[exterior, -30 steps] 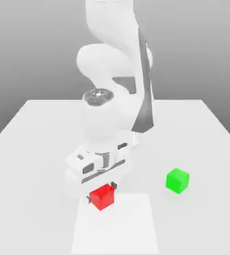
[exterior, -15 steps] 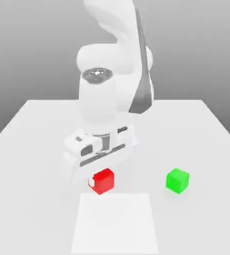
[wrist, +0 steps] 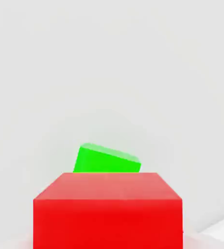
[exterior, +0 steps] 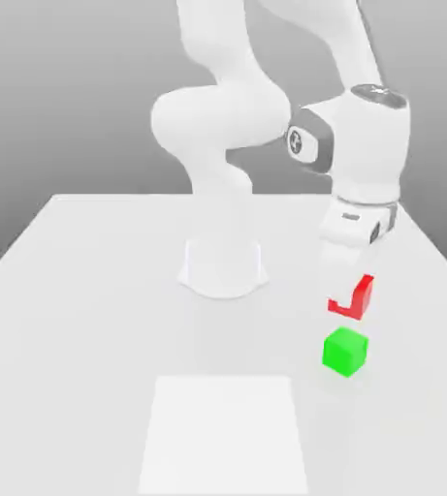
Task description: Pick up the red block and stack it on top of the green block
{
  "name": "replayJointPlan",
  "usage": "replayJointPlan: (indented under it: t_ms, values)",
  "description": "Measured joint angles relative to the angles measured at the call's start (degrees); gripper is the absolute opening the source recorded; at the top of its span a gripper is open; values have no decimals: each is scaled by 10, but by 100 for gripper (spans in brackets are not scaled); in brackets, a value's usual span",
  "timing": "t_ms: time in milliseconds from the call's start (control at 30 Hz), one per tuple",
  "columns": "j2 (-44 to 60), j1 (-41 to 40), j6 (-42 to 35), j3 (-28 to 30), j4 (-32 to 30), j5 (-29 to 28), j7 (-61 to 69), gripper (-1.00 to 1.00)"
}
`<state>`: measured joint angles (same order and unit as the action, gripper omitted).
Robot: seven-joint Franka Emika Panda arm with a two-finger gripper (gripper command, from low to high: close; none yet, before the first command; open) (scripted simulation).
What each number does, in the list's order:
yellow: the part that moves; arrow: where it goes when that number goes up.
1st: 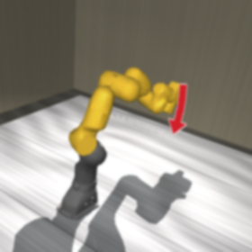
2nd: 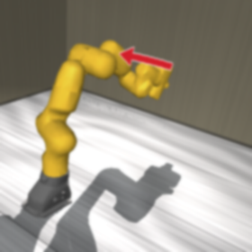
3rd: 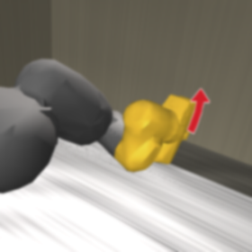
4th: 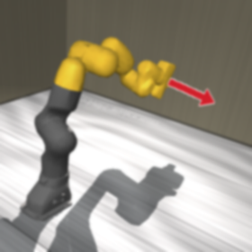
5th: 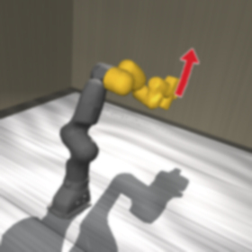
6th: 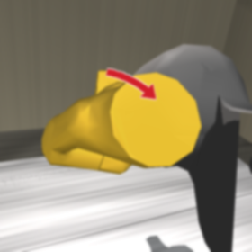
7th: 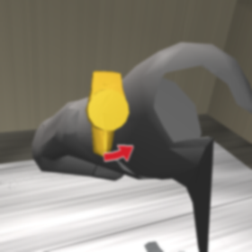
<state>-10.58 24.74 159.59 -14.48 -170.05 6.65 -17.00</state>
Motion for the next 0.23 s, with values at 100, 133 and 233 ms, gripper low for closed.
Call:
replayJointPlan:
  t_ms: [100, 133, 233]
  values:
    - [60, -11, 58, -3, 2, -32, -22, -100]
    - [81, -15, 78, -1, 2, -49, -34, -100]
    - [96, -16, 92, 1, 3, -61, -42, 100]
